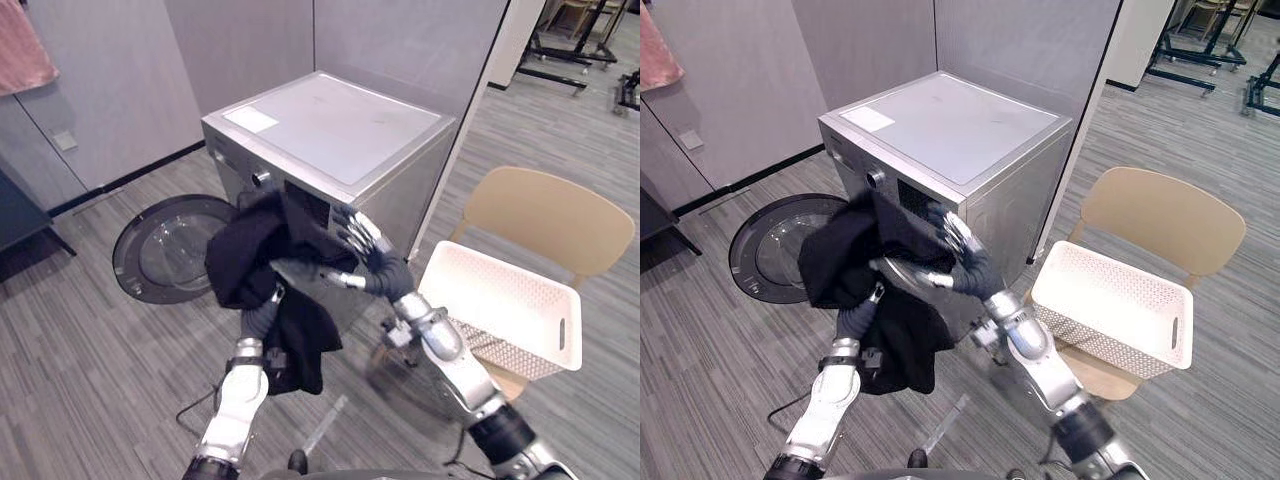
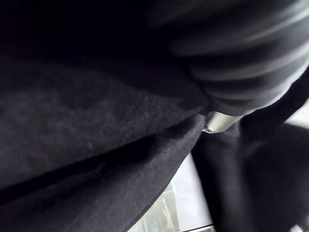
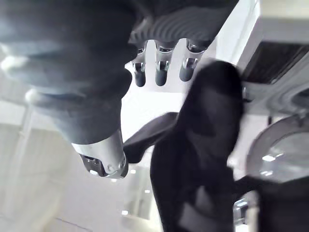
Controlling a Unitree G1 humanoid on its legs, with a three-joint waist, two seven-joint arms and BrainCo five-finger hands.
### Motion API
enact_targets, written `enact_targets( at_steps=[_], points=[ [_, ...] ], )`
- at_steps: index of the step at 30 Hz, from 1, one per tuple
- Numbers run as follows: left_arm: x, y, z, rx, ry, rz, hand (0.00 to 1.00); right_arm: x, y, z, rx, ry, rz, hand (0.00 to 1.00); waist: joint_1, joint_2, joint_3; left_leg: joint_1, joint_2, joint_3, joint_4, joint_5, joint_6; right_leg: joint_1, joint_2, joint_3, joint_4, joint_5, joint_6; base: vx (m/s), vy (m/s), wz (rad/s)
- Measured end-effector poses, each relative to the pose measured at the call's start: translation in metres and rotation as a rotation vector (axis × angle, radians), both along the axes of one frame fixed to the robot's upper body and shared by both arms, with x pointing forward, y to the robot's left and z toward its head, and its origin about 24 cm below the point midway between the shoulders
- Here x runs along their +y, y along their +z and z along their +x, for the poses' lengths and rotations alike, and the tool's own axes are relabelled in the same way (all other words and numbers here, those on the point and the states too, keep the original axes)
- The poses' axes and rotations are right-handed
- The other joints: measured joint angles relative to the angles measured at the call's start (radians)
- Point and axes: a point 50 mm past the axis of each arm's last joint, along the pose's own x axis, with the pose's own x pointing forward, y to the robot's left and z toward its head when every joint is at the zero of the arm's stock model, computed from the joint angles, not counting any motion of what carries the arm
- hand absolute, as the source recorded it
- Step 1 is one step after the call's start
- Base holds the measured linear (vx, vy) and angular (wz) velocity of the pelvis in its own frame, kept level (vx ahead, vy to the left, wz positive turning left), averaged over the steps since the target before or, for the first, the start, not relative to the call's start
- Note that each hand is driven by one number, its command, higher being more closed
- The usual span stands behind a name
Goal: Pick up the laundry basket with both hands and put the clothes into the washing machine.
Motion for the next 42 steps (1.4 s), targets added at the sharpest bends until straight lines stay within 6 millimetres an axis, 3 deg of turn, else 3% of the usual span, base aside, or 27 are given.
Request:
enact_targets(
  at_steps=[2, 5, 9, 10, 11, 12, 13, 14, 15, 16, 19, 20, 21, 22, 23, 24, 25, 27, 29, 33, 34, 36, 37, 38, 39, 40, 42],
  points=[
    [0.009, -0.013, -0.010, 0.064, 0.016, 0.013, 1.00, -0.012, -0.023, -0.009, 0.060, -0.045, -0.125, 0.00, 0.001, 0.001, 0.000, -0.009, 0.004, 0.001, 0.000, -0.005, -0.005, -0.004, 0.004, 0.008, 0.000, -0.001, 0.000, -0.03, -0.009, -0.06],
    [0.023, -0.050, -0.029, 0.248, 0.045, -0.007, 1.00, -0.030, -0.076, -0.015, 0.259, -0.145, -0.279, 0.00, -0.001, 0.008, 0.002, -0.063, 0.006, -0.014, 0.003, -0.006, -0.019, -0.051, 0.013, -0.003, 0.002, -0.003, 0.002, -0.02, -0.013, 0.06],
    [0.026, -0.079, -0.042, 0.402, 0.056, -0.065, 1.00, -0.059, -0.124, -0.020, 0.479, -0.293, -0.375, 0.00, 0.001, 0.025, 0.033, -0.146, 0.000, -0.087, 0.042, 0.001, -0.024, -0.068, 0.002, -0.104, 0.027, -0.027, 0.000, -0.01, -0.017, 0.75],
    [0.029, -0.085, -0.046, 0.438, 0.067, -0.078, 1.00, -0.065, -0.135, -0.022, 0.530, -0.329, -0.404, 0.00, 0.001, 0.031, 0.052, -0.169, 0.009, -0.045, 0.047, -0.019, 0.000, -0.068, -0.014, -0.159, 0.046, -0.044, -0.002, 0.00, 0.009, 1.32],
    [0.031, -0.093, -0.050, 0.486, 0.082, -0.083, 1.00, -0.071, -0.149, -0.029, 0.588, -0.365, -0.441, 0.00, -0.002, 0.030, 0.056, -0.194, 0.029, 0.076, 0.064, -0.045, 0.040, -0.070, -0.035, -0.217, 0.058, -0.054, 0.008, 0.04, 0.016, 1.35],
    [0.031, -0.096, -0.051, 0.499, 0.090, -0.089, 1.00, -0.073, -0.154, -0.030, 0.605, -0.370, -0.461, 0.00, 0.000, 0.028, 0.061, -0.199, 0.037, 0.122, 0.071, -0.049, 0.049, -0.069, -0.044, -0.239, 0.064, -0.056, 0.007, 0.14, 0.038, 1.48],
    [0.033, -0.104, -0.056, 0.546, 0.111, -0.094, 1.00, -0.076, -0.163, -0.033, 0.642, -0.381, -0.518, 0.00, 0.003, 0.036, 0.073, -0.219, 0.072, 0.269, 0.107, -0.034, 0.075, -0.066, -0.068, -0.293, 0.101, -0.077, 0.014, 0.15, 0.052, 0.99],
    [0.034, -0.106, -0.058, 0.563, 0.118, -0.094, 1.00, -0.076, -0.166, -0.034, 0.652, -0.381, -0.527, 0.00, 0.003, 0.042, 0.075, -0.224, 0.083, 0.307, 0.122, -0.004, 0.076, -0.065, -0.075, -0.308, 0.121, -0.088, 0.020, 0.22, 0.072, 1.10],
    [0.040, -0.115, -0.067, 0.616, 0.142, -0.088, 1.00, -0.073, -0.171, -0.036, 0.670, -0.374, -0.548, 0.00, 0.003, 0.033, 0.083, -0.231, 0.074, 0.303, 0.141, 0.009, 0.031, -0.055, -0.092, -0.329, 0.144, -0.100, 0.032, 0.19, 0.057, 0.65],
    [0.043, -0.118, -0.071, 0.638, 0.156, -0.089, 1.00, -0.068, -0.173, -0.036, 0.675, -0.367, -0.544, 0.00, 0.003, 0.024, 0.089, -0.231, 0.066, 0.295, 0.143, 0.007, 0.032, -0.046, -0.099, -0.328, 0.141, -0.101, 0.034, 0.22, 0.078, 0.64],
    [0.049, -0.133, -0.089, 0.750, 0.177, -0.081, 1.00, -0.043, -0.175, -0.033, 0.663, -0.313, -0.545, 0.00, 0.021, -0.017, 0.117, -0.237, 0.029, 0.287, 0.225, -0.080, 0.043, -0.015, -0.150, -0.333, 0.167, -0.117, 0.071, 0.16, 0.116, 0.22],
    [0.047, -0.134, -0.092, 0.765, 0.171, -0.090, 1.00, -0.041, -0.178, -0.037, 0.671, -0.301, -0.562, 0.00, 0.028, -0.025, 0.122, -0.243, 0.009, 0.281, 0.310, -0.155, 0.059, -0.018, -0.223, -0.322, 0.285, -0.154, 0.106, 0.17, 0.167, 0.20],
    [0.047, -0.135, -0.092, 0.768, 0.171, -0.089, 1.00, -0.042, -0.179, -0.038, 0.673, -0.300, -0.568, 0.00, 0.028, -0.023, 0.124, -0.241, 0.000, 0.265, 0.333, -0.180, 0.064, -0.024, -0.257, -0.311, 0.356, -0.166, 0.102, 0.20, 0.203, 0.60],
    [0.046, -0.135, -0.093, 0.770, 0.166, -0.084, 1.00, -0.045, -0.183, -0.045, 0.694, -0.305, -0.575, 0.00, 0.014, -0.019, 0.128, -0.226, -0.033, 0.225, 0.375, -0.224, 0.084, -0.076, -0.349, -0.240, 0.583, -0.159, 0.022, 0.18, 0.185, 0.69],
    [0.046, -0.135, -0.093, 0.771, 0.163, -0.081, 1.00, -0.046, -0.184, -0.047, 0.700, -0.305, -0.577, 0.00, 0.001, -0.019, 0.132, -0.216, -0.044, 0.209, 0.388, -0.242, 0.096, -0.110, -0.369, -0.173, 0.671, -0.129, -0.032, 0.19, 0.184, 0.90],
    [0.045, -0.135, -0.092, 0.774, 0.152, -0.073, 1.00, -0.044, -0.186, -0.050, 0.710, -0.305, -0.572, 0.00, -0.010, -0.006, 0.144, -0.202, -0.048, 0.173, 0.407, -0.267, 0.108, -0.180, -0.351, -0.035, 0.792, -0.151, -0.036, 0.23, 0.165, 0.90],
    [0.045, -0.133, -0.085, 0.759, 0.140, -0.060, 1.00, -0.042, -0.187, -0.052, 0.714, -0.299, -0.566, 0.00, -0.025, -0.011, 0.160, -0.176, -0.051, 0.126, 0.407, -0.281, 0.120, -0.245, -0.269, 0.073, 0.859, -0.229, -0.020, 0.24, 0.134, 0.91],
    [0.045, -0.131, -0.082, 0.754, 0.121, -0.043, 1.00, -0.042, -0.187, -0.052, 0.713, -0.303, -0.562, 0.00, -0.041, -0.014, 0.173, -0.142, -0.068, 0.075, 0.378, -0.283, 0.123, -0.317, -0.187, 0.121, 0.837, -0.277, -0.013, 0.29, 0.096, 0.97],
    [0.042, -0.130, -0.075, 0.741, 0.101, -0.036, 1.00, -0.045, -0.186, -0.050, 0.708, -0.320, -0.564, 0.00, -0.056, -0.022, 0.191, -0.094, -0.088, 0.036, 0.355, -0.293, 0.129, -0.385, -0.135, 0.118, 0.727, -0.275, -0.011, 0.29, 0.027, 0.92],
    [0.025, -0.121, -0.051, 0.676, 0.019, -0.025, 1.00, -0.051, -0.186, -0.050, 0.706, -0.357, -0.568, 0.00, -0.071, -0.018, 0.206, -0.010, -0.098, -0.079, 0.343, -0.337, 0.068, -0.455, -0.062, 0.098, 0.314, -0.128, 0.004, 0.39, -0.086, 0.89],
    [0.024, -0.120, -0.050, 0.672, 0.011, -0.023, 1.00, -0.052, -0.187, -0.051, 0.714, -0.359, -0.571, 0.00, -0.077, -0.020, 0.205, 0.006, -0.097, -0.091, 0.343, -0.350, 0.059, -0.455, -0.059, 0.100, 0.315, -0.112, -0.011, 0.47, -0.190, 1.05],
    [0.021, -0.117, -0.050, 0.643, -0.002, -0.026, 1.00, -0.056, -0.190, -0.054, 0.734, -0.373, -0.572, 0.00, -0.098, -0.019, 0.202, 0.022, -0.088, -0.116, 0.422, -0.391, 0.007, -0.435, -0.060, 0.100, 0.377, 0.001, -0.085, 0.51, -0.249, 0.83],
    [0.017, -0.115, -0.048, 0.628, -0.009, -0.037, 1.00, -0.060, -0.189, -0.052, 0.736, -0.386, -0.578, 0.00, -0.096, 0.003, 0.205, -0.033, -0.058, -0.087, 0.556, -0.391, -0.010, -0.427, -0.049, 0.093, 0.405, -0.034, -0.078, 0.51, -0.249, 0.30],
    [0.014, -0.114, -0.047, 0.621, -0.012, -0.048, 1.00, -0.063, -0.187, -0.047, 0.720, -0.398, -0.580, 0.00, -0.087, 0.025, 0.206, -0.096, -0.016, -0.041, 0.717, -0.362, -0.058, -0.401, -0.018, 0.088, 0.398, -0.055, -0.098, 0.50, -0.239, -0.23],
    [0.010, -0.114, -0.047, 0.618, -0.017, -0.057, 1.00, -0.065, -0.184, -0.042, 0.706, -0.405, -0.586, 0.00, -0.077, 0.048, 0.213, -0.157, 0.044, 0.019, 0.899, -0.283, -0.076, -0.355, 0.025, 0.091, 0.380, -0.078, -0.119, 0.61, -0.223, -0.61],
    [0.007, -0.113, -0.046, 0.615, -0.024, -0.062, 1.00, -0.064, -0.182, -0.040, 0.698, -0.406, -0.583, 0.00, -0.064, 0.062, 0.222, -0.208, 0.115, 0.072, 1.056, -0.279, -0.051, -0.284, 0.069, 0.098, 0.348, -0.093, -0.142, 0.60, -0.211, -0.63],
    [0.001, -0.109, -0.039, 0.593, -0.055, -0.057, 1.00, -0.064, -0.182, -0.040, 0.702, -0.429, -0.565, 0.00, -0.056, 0.043, 0.225, -0.252, 0.136, 0.109, 1.109, -0.309, -0.005, -0.197, 0.084, 0.114, 0.298, -0.109, -0.144, 0.50, -0.138, -0.41]
  ],
)
